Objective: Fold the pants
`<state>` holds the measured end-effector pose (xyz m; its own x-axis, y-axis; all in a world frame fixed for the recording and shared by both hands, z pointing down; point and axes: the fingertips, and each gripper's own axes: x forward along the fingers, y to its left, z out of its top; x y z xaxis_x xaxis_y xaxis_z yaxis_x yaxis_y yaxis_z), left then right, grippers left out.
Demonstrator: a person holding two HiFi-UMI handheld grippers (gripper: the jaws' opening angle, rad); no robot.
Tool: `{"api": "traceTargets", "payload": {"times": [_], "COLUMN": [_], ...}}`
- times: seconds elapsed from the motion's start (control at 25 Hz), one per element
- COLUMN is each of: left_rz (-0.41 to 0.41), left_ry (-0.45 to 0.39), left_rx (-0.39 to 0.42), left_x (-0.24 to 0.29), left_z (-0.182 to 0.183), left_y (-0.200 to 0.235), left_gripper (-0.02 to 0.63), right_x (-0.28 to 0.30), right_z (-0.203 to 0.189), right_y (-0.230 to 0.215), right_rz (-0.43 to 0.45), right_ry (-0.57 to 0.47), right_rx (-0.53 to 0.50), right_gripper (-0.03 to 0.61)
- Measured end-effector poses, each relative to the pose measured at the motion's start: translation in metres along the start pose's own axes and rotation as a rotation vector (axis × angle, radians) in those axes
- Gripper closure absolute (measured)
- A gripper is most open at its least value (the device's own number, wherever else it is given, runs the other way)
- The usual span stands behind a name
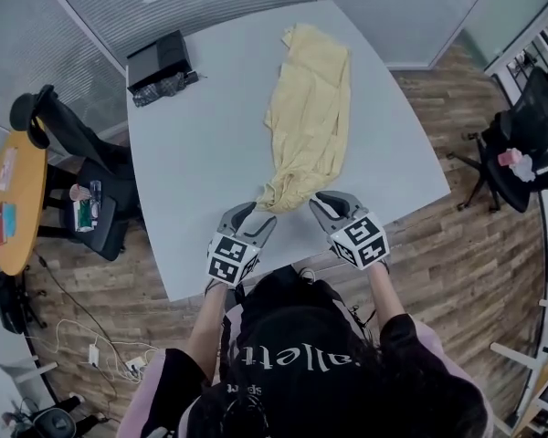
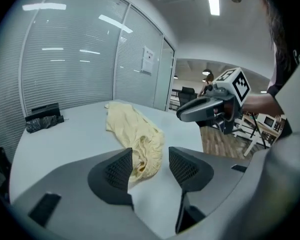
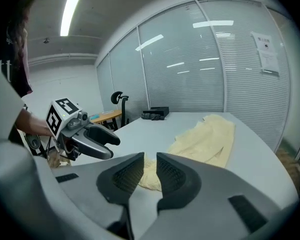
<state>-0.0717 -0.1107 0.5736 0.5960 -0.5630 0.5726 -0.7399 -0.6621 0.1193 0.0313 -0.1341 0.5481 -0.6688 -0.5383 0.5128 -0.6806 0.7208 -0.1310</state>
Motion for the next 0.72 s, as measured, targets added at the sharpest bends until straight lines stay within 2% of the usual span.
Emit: {"api": "traceTargets", "payload": {"times": [0.12,0.28,0.44,0.56,0.72], "left_rz": [0.005,0.011,-0.003,-0.03,-0.074], "left_ry": [0.079,0.143,0.132,0.126,0.151], "left_rx": [0.058,0.07,0.061,0.119,0.209], "left_x": [0.017,0.034,0.048,0.056,0.064], "left_z": [-0.021,-0.045,-0.048,-0.046,-0.056], "left_y": [0.012,0.026,0.032,0.03,0.021], "left_gripper": [0.377,0.367,0.365,0.365,0.365], "right_x": [0.026,0.059,0.086,0.102,0.121], "right_z": [-0.01,-0.018,-0.032,-0.047,-0.066], "right_y": [-0.008,-0.021,-0.031,-0.037,-0.042], "right_rz": [0.046,0.07,0.108,0.151,0.206], "right_ry": [0.076,0.151,0.239,0.34,0.451], "right_rx": [-0.048,-0.122,-0.214,-0.305,-0.383], "right_gripper": [0.417,0.374,0.334,0.305,0.299]}}
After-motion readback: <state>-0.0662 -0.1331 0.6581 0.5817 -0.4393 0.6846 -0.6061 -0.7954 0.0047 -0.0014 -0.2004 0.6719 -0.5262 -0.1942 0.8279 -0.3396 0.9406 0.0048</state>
